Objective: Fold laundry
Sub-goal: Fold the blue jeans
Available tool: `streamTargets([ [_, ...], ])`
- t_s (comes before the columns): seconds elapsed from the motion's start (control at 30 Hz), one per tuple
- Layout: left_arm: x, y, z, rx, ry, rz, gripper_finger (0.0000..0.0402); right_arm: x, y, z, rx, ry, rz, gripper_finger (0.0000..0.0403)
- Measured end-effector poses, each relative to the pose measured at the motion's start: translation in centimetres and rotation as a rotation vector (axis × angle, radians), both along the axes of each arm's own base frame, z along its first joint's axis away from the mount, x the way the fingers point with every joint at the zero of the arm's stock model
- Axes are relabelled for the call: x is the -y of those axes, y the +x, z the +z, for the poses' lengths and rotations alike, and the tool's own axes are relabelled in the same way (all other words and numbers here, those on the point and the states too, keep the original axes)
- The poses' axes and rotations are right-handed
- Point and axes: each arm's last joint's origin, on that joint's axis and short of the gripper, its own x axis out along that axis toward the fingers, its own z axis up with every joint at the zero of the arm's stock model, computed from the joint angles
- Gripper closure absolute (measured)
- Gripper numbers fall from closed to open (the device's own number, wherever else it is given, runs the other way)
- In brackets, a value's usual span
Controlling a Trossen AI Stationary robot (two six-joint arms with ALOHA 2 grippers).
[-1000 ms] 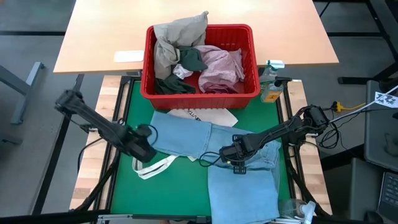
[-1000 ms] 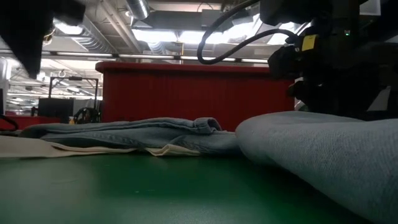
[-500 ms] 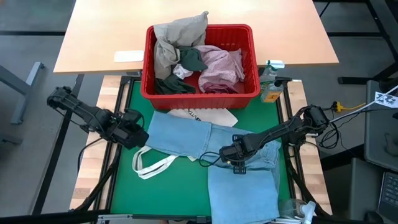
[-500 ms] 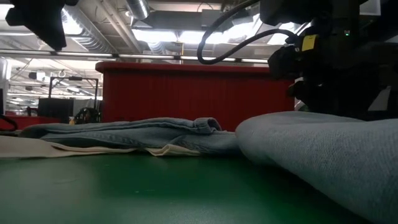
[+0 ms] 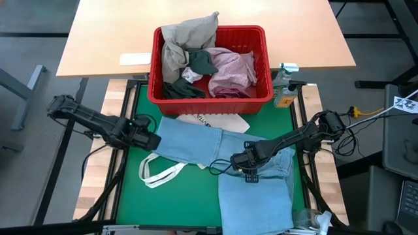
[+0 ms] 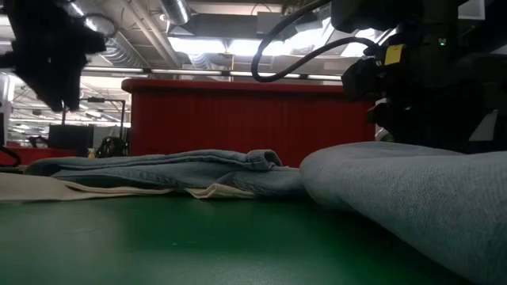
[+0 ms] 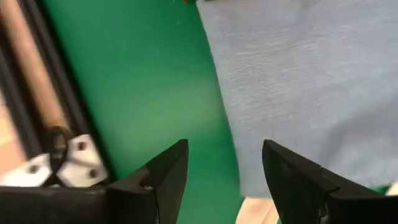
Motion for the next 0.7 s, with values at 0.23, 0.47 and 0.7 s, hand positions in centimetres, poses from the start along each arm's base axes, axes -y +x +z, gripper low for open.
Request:
streamTargets([
  [0.23, -0.9, 0.6, -4.1, 0.088, -0.026, 0.076, 0.0206, 0.0, 0.0, 0.0, 0.000, 0.000, 0.000, 0.0233],
  [0.47, -1.5, 0.9, -7.4, 0.192, -0.083, 0.105, 0.0207, 0.0, 0.0, 0.0, 0.000, 0.000, 0.000, 0.0233],
  [0.7, -1.8, -0.7, -9.8, 0.121, -0.112, 0.151, 0.0207, 0.0, 0.0, 0.0, 0.000, 0.000, 0.000, 0.0233],
])
